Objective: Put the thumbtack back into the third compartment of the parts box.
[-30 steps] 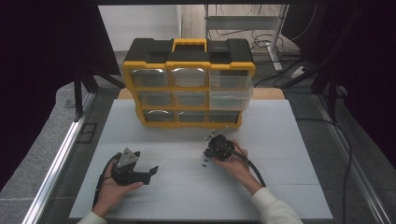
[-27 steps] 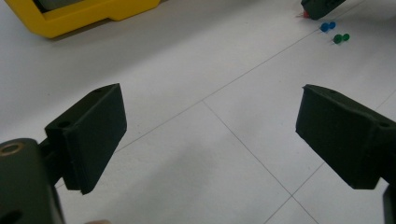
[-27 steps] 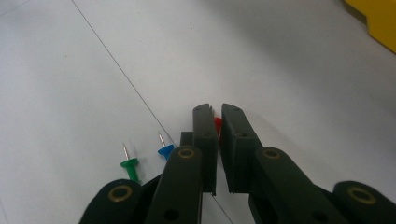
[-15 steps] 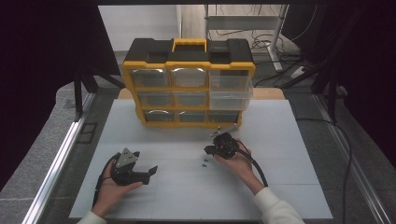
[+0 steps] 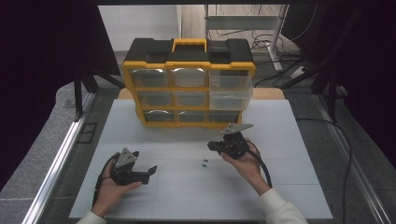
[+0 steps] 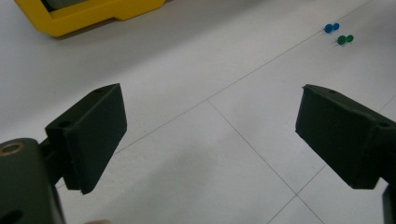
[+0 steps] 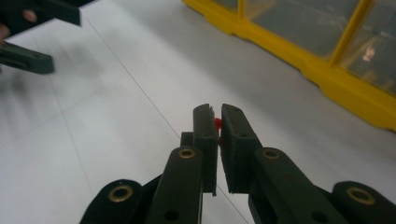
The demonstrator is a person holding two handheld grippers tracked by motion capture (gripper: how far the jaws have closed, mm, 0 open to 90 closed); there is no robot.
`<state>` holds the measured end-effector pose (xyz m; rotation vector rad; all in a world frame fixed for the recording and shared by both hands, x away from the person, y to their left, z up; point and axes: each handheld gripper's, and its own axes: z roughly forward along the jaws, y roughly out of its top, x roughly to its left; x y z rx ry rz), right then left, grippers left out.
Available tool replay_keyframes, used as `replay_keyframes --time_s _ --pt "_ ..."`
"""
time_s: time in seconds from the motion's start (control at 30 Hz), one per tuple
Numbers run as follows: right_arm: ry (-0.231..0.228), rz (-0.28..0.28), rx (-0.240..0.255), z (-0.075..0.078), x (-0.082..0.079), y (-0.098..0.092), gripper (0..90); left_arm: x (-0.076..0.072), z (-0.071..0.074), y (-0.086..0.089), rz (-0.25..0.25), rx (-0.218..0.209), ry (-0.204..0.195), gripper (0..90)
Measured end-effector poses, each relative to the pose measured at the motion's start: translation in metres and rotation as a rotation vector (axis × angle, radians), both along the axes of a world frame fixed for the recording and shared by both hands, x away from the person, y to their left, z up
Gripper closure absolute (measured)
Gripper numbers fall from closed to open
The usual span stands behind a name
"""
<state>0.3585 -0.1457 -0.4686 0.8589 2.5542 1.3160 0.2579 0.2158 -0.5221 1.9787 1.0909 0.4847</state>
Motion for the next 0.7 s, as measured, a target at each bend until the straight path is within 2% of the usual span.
replay_keyframes --time_s 0.07,0.1,0.23,0.4,0.7 --pt "-0.007 0.001 -0.001 0.003 -0.002 0.0 84.2 0.0 0.0 0.0 0.0 0.0 0.0 9.3" --pt "-0.018 0.012 0.024 0.007 -0.004 0.001 84.1 0.0 0.0 0.0 0.0 0.0 0.0 9.2" --pt "-0.042 0.02 0.058 0.021 -0.009 0.0 84.1 0.0 0.0 0.0 -0.002 0.001 -0.001 9.2" --pt "-0.1 0.033 0.101 0.039 -0.017 -0.001 84.2 0.0 0.0 0.0 0.001 0.002 -0.003 9.3" --pt "-0.141 0.045 0.145 0.061 -0.028 -0.003 84.1 0.0 0.0 0.0 0.001 0.002 -0.002 9.3"
